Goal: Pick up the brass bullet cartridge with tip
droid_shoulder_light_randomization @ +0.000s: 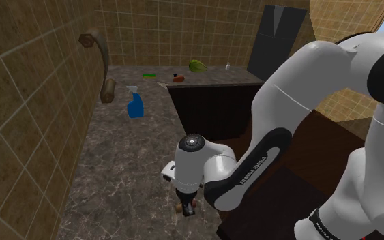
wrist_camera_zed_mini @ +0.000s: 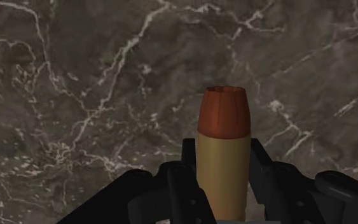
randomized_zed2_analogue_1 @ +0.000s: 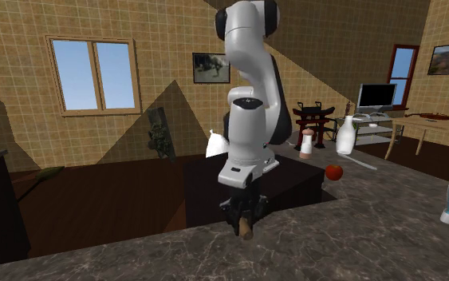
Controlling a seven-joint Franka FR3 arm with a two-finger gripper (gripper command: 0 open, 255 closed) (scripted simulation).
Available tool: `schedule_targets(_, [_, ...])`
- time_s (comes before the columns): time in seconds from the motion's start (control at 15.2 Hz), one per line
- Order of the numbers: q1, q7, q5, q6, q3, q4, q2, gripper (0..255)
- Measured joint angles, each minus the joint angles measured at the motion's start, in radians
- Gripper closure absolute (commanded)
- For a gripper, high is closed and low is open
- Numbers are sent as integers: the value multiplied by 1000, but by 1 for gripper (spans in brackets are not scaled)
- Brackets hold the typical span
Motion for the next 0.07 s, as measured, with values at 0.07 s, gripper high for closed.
schedule_targets(0.07, [-3, -5, 7, -11, 5, 3, -8, 255])
